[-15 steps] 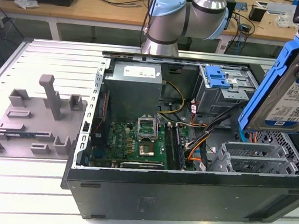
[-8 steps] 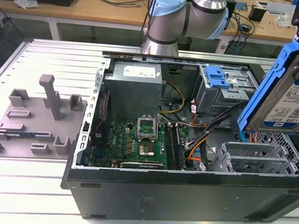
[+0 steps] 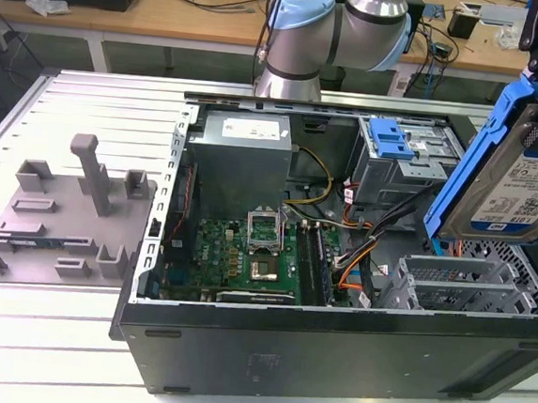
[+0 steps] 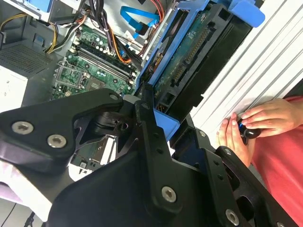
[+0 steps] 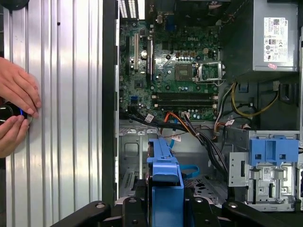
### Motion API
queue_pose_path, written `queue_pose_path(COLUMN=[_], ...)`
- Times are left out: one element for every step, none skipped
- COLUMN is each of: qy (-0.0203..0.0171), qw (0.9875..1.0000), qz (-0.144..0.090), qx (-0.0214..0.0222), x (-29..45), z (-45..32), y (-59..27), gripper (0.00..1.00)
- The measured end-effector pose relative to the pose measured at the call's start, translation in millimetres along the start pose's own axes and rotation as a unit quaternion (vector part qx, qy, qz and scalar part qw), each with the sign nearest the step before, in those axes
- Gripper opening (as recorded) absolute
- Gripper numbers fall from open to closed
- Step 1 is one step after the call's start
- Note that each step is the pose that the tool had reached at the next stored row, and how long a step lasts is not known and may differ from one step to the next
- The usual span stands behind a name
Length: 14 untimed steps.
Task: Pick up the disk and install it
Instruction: 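Insert the disk into the insertion slot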
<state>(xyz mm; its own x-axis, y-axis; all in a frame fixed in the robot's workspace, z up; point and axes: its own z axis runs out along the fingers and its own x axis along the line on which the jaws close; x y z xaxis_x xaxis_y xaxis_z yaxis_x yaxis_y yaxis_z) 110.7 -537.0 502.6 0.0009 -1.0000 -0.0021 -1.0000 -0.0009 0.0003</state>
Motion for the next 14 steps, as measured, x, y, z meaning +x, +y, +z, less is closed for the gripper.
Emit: queue_pose_path(qy=[0.0,0.0,0.0,0.0,0.0,0.0,0.0,0.0001,0.0001,0.0001,0.0001,0.0001,0.0001,0.0001], qw=[1.0,1.0,1.0,1.0,1.0,1.0,1.0,1.0,1.0,1.0,1.0,1.0,1.0,1.0], qz=[0.0,0.0,0.0,0.0,0.0,0.0,0.0,0.0,0.0,0.0,0.0,0.0,0.0,0.0], qx=[0.0,0.0,0.0,0.0,0.0,0.0,0.0,0.0,0.0,0.0,0.0,0.0,0.0,0.0], x=[0.0,0.0,0.0,0.0,0.0,0.0,0.0,0.0,0.0,0.1,0.1,0.2,0.3,0.5], z=[0.8,1.7,2.4,2.8,3.1,3.5,3.8,4.1,4.3,4.8,5.1,5.5,6.1,6.6], y=[0.1,0.2,0.2,0.2,0.2,0.2,0.2,0.2,0.2,0.2,0.2,0.2,0.2,0.2], gripper=[0.37,0.37,0.37,0.37,0.37,0.37,0.37,0.37,0.37,0.37,0.37,0.37,0.37,0.37])
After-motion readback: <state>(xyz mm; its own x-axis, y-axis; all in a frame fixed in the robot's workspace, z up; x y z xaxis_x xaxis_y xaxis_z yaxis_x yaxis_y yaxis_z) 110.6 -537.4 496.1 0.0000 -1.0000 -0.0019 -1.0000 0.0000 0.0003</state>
